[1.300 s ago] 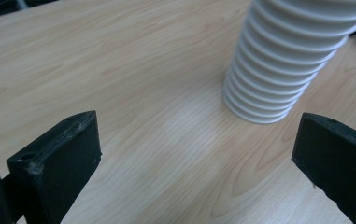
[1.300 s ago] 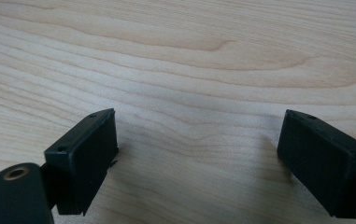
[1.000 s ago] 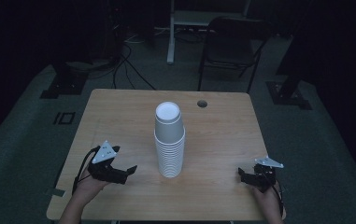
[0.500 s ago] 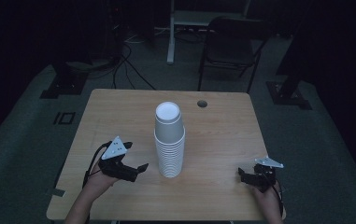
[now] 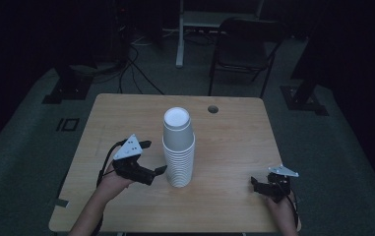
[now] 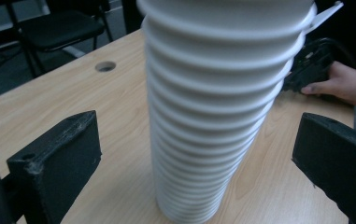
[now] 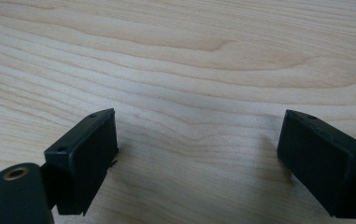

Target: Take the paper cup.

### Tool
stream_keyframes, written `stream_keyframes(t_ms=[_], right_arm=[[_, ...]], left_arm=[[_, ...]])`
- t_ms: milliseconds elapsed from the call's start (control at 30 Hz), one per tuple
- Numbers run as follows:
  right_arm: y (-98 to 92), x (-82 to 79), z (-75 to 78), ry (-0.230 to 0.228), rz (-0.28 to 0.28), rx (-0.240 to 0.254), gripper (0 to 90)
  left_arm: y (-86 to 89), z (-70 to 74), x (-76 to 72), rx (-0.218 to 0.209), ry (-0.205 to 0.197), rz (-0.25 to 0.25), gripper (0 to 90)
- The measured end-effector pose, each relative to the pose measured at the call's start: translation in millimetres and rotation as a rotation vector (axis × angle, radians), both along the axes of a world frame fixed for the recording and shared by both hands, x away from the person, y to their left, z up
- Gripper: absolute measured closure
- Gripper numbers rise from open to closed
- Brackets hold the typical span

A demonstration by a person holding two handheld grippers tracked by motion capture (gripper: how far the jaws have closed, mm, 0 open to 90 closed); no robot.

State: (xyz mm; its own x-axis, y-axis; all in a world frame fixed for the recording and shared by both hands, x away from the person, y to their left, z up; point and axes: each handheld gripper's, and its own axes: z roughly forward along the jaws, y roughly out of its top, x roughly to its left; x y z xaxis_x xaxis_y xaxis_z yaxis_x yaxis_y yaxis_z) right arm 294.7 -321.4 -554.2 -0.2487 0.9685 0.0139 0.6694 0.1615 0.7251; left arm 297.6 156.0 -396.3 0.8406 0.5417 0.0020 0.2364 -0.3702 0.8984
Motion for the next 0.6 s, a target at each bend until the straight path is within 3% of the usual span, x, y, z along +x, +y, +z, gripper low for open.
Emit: stream_keyframes(t_ms=[100, 400, 467, 600], right_arm=[[0.0, 0.0, 0.0, 0.000, 0.000, 0.000, 11.4], [0.0, 0.0, 0.0, 0.000, 0.000, 0.000, 11.4], [0.0, 0.0, 0.1, 0.001, 0.000, 0.000, 11.4], [0.0, 0.0, 0.1, 0.001, 0.000, 0.000, 11.4]], left_arm=[[-5.0, 4.4, 1.4, -0.010, -0.014, -0.013, 1.5], [-16.3, 8.4, 11.4, -0.034, -0.007, -0.041, 1.5], [-17.7, 10.8, 13.3, -0.059, 0.001, -0.057, 1.5], [-21.8, 15.4, 17.1, -0.059, -0.017, -0.058, 1.5]])
